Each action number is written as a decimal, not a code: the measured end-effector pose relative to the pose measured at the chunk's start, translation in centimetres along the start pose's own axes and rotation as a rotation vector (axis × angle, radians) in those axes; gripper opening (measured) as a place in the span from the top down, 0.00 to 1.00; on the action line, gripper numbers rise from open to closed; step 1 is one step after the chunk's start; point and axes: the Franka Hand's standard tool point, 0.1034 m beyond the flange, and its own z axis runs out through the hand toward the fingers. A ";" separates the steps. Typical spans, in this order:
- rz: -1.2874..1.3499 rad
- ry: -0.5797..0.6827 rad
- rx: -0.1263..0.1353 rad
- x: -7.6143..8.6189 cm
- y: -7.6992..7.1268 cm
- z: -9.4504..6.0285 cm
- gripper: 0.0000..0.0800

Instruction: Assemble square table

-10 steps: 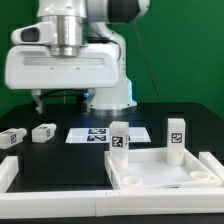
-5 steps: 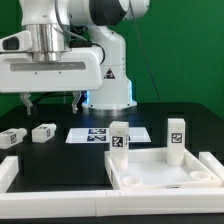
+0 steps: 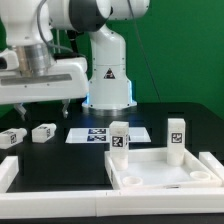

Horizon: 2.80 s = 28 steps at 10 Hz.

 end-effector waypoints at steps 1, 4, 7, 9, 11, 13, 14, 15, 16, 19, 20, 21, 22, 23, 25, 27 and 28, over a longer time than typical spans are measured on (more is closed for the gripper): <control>0.020 -0.101 0.032 -0.8 0.3 0.9 0.19; -0.002 -0.264 0.063 -0.5 -0.5 0.9 0.19; 0.000 -0.532 0.080 -2.1 1.5 2.1 0.19; 0.008 -0.543 0.076 -1.8 2.1 2.5 0.19; 0.007 -0.545 0.075 -1.8 2.0 2.6 0.19; 0.021 -0.569 0.077 -2.4 2.3 3.2 0.19; 0.031 -0.587 0.078 -3.0 2.2 3.6 0.19; 0.052 -0.600 0.076 -3.5 1.9 3.9 0.19; 0.063 -0.604 0.087 -3.7 1.6 4.3 0.19; 0.058 -0.604 0.088 -3.7 1.6 4.3 0.19; 0.062 -0.608 0.088 -3.8 1.6 4.5 0.19; 0.067 -0.620 0.089 -4.3 1.7 4.8 0.19; 0.061 -0.626 0.093 -4.6 1.8 5.0 0.19; 0.056 -0.629 0.098 -5.0 2.0 5.3 0.19; 0.067 -0.642 0.096 -5.4 1.9 6.1 0.19; 0.059 -0.647 0.096 -5.4 1.8 6.3 0.19; 0.059 -0.648 0.096 -5.4 1.8 6.4 0.19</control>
Offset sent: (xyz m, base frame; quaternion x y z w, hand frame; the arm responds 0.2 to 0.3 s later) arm 0.0000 0.0000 0.0000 0.0000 -0.1938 0.0000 0.9810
